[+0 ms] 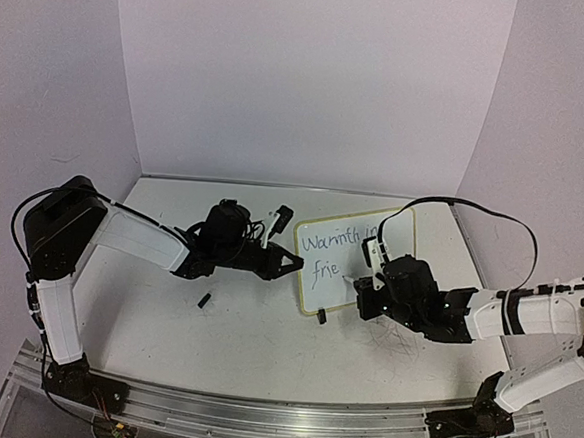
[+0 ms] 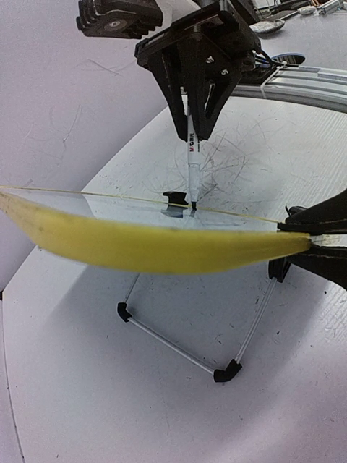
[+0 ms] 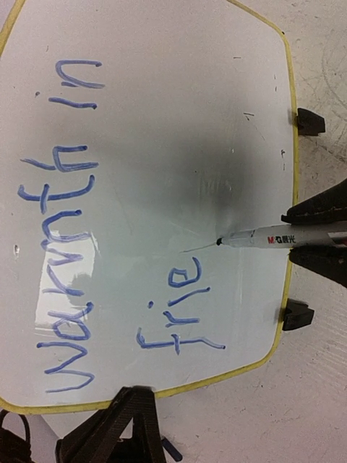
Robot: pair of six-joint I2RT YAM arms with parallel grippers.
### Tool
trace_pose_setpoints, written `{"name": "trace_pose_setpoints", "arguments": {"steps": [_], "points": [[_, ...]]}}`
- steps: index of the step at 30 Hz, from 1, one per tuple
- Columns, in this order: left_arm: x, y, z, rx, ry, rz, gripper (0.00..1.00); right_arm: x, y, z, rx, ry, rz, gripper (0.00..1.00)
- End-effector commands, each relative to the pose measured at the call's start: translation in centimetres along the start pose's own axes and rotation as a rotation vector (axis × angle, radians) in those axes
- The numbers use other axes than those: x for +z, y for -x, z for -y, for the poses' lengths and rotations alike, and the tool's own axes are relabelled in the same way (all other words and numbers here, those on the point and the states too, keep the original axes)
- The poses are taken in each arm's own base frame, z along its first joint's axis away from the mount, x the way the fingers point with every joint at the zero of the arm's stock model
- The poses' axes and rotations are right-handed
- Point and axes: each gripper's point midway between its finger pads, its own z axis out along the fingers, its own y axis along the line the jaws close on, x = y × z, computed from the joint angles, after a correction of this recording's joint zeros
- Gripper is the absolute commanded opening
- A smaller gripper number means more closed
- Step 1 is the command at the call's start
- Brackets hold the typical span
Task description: Write a sentence on the whiteboard
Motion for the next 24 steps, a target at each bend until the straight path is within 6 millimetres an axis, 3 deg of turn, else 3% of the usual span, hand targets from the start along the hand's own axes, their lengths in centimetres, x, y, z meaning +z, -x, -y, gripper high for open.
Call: {"name": "trace_pose_setpoints", "arguments": {"steps": [1,5,24], "points": [[0.2,-3.8,-0.7,-0.017,0.035,-0.127,0.00,-0.6,3.0,-0.3,0.035,0.012,0.078,0.00],[0.1,-3.7,-0.7,-0.016,0.038,-0.124,0.00,-1.6,4.6,-0.7,0.044,0.046,0.129,0.00],[0.3,-3.7,-0.8,-0.015,0.035,-0.126,0.00,0.0,4.9,-0.8,0.024,0.026,0.126,0.00]]}}
